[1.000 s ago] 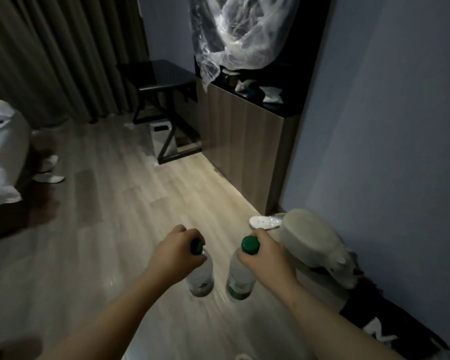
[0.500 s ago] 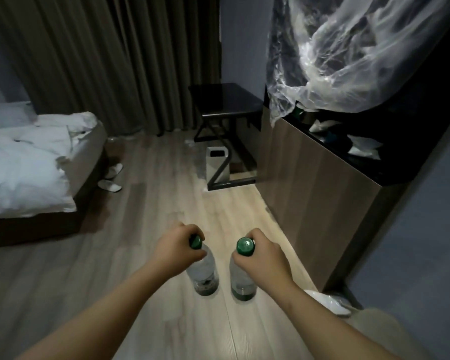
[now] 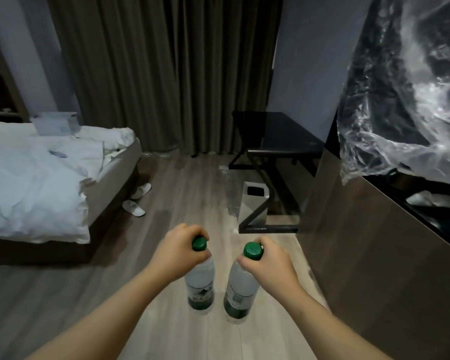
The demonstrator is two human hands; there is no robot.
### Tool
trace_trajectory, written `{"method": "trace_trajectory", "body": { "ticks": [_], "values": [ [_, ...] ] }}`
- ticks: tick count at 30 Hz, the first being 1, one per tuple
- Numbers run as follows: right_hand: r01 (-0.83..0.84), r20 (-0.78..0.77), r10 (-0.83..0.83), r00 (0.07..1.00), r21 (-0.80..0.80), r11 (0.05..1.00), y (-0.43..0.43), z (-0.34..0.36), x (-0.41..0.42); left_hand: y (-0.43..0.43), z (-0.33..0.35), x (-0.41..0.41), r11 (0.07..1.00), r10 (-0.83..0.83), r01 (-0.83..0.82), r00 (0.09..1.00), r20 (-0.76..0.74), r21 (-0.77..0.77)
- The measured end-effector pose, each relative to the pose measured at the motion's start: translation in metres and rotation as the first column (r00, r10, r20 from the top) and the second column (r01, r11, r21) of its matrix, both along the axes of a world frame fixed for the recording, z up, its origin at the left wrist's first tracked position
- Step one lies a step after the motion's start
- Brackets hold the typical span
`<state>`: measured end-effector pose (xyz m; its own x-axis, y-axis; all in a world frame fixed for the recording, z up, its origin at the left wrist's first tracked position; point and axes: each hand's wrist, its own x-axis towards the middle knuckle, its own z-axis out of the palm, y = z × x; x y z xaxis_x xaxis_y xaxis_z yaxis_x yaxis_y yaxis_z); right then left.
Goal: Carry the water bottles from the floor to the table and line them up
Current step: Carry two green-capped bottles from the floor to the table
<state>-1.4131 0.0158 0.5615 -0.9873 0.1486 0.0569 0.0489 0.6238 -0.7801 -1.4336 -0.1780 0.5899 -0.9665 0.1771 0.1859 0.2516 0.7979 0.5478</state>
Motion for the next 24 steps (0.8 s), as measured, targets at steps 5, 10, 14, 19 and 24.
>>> {"method": "trace_trajectory", "body": {
  "ticks": [5, 10, 14, 19, 24],
  "values": [
    [0.032, -0.042, -0.036, 0.998, -0.08, 0.996, -0.014, 0.013, -0.118, -0.013, 0.01, -0.115, 0.999, 0.005, -0.004, 1.0, 0.018, -0.042],
    [0.018, -0.052, -0.026, 0.998, -0.137, 0.99, -0.016, 0.02, -0.235, -0.018, 0.01, -0.232, 0.999, 0.037, -0.036, 0.997, 0.065, -0.014],
    [-0.061, -0.09, 0.05, 0.995, -0.122, 0.991, -0.007, 0.02, -0.338, -0.009, 0.009, -0.334, 0.99, 0.075, -0.086, 0.992, 0.099, 0.109],
    [-0.137, -0.092, 0.128, 0.988, -0.107, 0.985, 0.009, 0.03, -0.464, 0.007, 0.017, -0.458, 0.987, 0.103, -0.116, 0.988, 0.117, 0.113],
    [-0.242, -0.085, 0.242, 0.966, 0.01, 0.97, 0.015, 0.045, -0.574, 0.015, 0.024, -0.566, 0.986, 0.12, -0.125, 0.992, 0.049, 0.106]
  ]
}}
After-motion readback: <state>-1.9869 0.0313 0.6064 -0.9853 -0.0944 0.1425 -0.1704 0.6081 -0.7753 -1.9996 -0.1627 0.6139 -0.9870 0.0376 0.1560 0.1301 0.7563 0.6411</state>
